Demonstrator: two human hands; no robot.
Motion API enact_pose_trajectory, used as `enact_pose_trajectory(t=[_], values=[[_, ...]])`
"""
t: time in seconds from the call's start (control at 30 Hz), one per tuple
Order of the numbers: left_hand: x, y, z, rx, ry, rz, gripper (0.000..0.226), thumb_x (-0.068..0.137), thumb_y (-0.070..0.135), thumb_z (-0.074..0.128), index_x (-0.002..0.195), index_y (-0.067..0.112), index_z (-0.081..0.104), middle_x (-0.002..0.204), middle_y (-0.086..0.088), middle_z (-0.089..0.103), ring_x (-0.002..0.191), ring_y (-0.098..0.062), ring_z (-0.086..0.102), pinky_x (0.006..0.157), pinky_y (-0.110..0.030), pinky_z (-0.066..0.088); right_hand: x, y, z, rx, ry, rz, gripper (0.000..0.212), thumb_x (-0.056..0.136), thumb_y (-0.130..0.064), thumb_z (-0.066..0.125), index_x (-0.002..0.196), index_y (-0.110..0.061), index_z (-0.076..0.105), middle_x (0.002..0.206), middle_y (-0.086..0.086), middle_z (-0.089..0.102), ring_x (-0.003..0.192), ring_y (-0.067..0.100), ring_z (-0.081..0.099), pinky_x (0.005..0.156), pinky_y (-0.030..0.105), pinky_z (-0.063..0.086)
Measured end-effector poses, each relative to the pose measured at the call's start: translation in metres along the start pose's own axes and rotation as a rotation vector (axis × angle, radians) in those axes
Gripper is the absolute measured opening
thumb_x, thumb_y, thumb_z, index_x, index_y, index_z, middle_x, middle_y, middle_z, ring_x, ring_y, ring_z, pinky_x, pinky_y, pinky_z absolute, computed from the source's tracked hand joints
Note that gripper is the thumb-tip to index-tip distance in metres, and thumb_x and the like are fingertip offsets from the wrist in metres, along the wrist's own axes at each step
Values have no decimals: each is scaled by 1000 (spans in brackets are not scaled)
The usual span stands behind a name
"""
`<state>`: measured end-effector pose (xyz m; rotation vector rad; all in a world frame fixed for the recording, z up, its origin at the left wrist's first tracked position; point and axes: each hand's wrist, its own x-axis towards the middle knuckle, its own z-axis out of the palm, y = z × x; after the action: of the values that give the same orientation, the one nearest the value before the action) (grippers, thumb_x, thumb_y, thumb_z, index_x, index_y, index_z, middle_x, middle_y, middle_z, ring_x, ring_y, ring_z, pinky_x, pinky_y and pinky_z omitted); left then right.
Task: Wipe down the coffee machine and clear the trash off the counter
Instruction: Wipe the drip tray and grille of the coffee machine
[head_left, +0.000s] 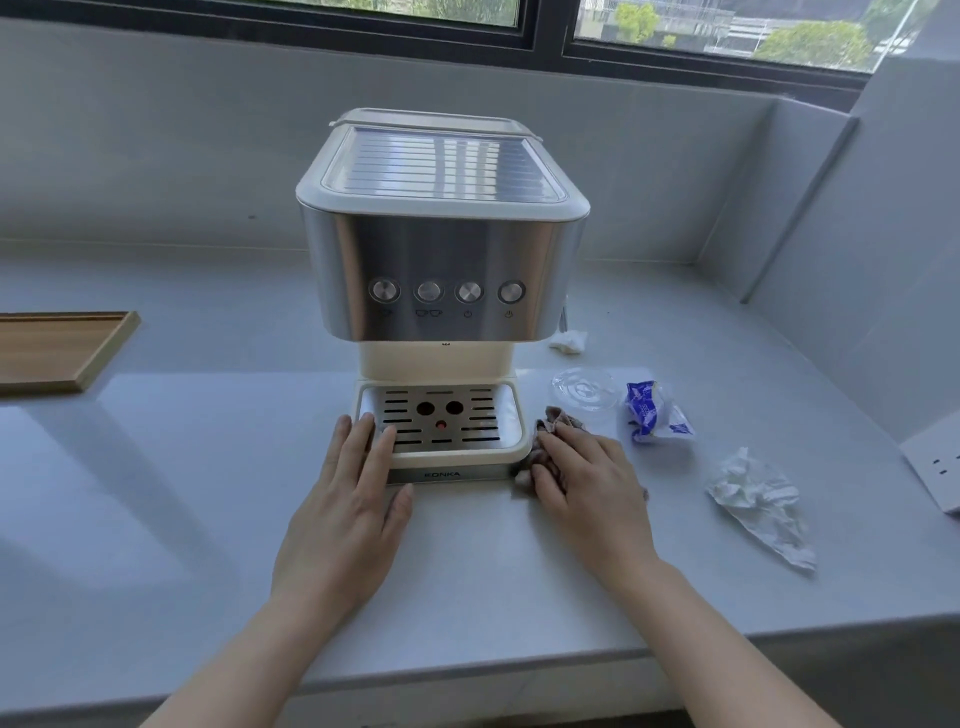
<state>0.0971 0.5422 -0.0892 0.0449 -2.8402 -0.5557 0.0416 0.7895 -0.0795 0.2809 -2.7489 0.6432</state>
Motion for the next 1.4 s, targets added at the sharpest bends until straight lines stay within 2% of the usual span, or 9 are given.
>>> enact_pose_trajectory(t=[0.23, 0.67, 0.8, 0.87, 0.93, 1.03, 1.13, 1.27, 1.4], values=[[0, -1, 1, -12, 15, 10, 61, 98, 47, 31, 153, 31, 10, 164, 12, -1, 146, 1, -17, 105, -36, 42, -39, -4, -8, -91, 32, -60, 51, 80, -56, 70, 122, -26, 69, 132, -5, 63, 117, 19, 47, 98, 37, 45], [2, -2, -2, -163, -7, -26, 62, 95, 29, 40, 152, 32, 15, 163, 16, 0, 146, 3, -12, 110, -38, 39, -86, -37, -9, -130, 8, -9, 43, 82, -32, 78, 122, -18, 70, 128, 6, 67, 106, 32, 60, 92, 46, 52], [-8, 2, -17, -388, 59, -76, 73, 88, 14, 52, 150, 35, 21, 162, 18, 5, 142, -8, 26, 94, -36, 46, -86, -62, -8, -141, -42, -48, 48, 74, -29, 84, 119, -15, 70, 122, 8, 69, 101, 31, 64, 86, 45, 54], [-19, 5, -23, -464, 110, -119, 70, 86, 9, 57, 147, 28, 29, 161, 8, 13, 132, -1, 29, 92, -31, 41, -81, -78, -8, -111, -130, -113, 51, 80, -31, 78, 127, -17, 65, 130, 5, 64, 111, 29, 60, 94, 43, 49], [-33, 6, -28, -497, 106, -115, 64, 85, 11, 58, 144, 24, 37, 156, 6, 23, 131, 3, 29, 99, -27, 37, -73, -88, -7, -13, -256, -164, 56, 88, -36, 67, 140, -22, 53, 145, 0, 52, 129, 25, 45, 109, 38, 35], [-49, -1, -37, -518, -9, 22, 67, 76, 28, 55, 142, 29, 41, 145, 22, 32, 133, 7, 30, 105, -27, 37, -61, -92, -14, 205, -422, -174, 73, 83, -45, 70, 148, -29, 41, 154, -8, 40, 140, 18, 33, 117, 33, 24], [-47, -10, -52, -432, -182, 168, 77, 71, 50, 55, 144, 44, 31, 149, 30, 20, 136, 6, 26, 100, -26, 40, -60, -82, -32, 139, -380, -189, 87, 73, -64, 65, 150, -37, 34, 159, -14, 27, 141, 13, 24, 116, 32, 21], [-26, -3, -53, -127, -383, 319, 96, 71, 71, 55, 151, 44, 10, 162, 15, 5, 149, -10, 6, 114, -35, 30, -61, -69, -46, -111, -457, -17, 94, 68, -71, 64, 148, -38, 28, 157, -9, 27, 132, 22, 31, 107, 37, 36], [-13, 13, -40, 47, -444, 403, 92, 73, 60, 59, 152, 31, 21, 155, 2, 28, 133, -24, 32, 108, -38, 37, -49, -80, -37, -44, -551, 48, 95, 70, -55, 75, 151, -36, 28, 147, -10, 34, 122, 24, 40, 104, 32, 38]])
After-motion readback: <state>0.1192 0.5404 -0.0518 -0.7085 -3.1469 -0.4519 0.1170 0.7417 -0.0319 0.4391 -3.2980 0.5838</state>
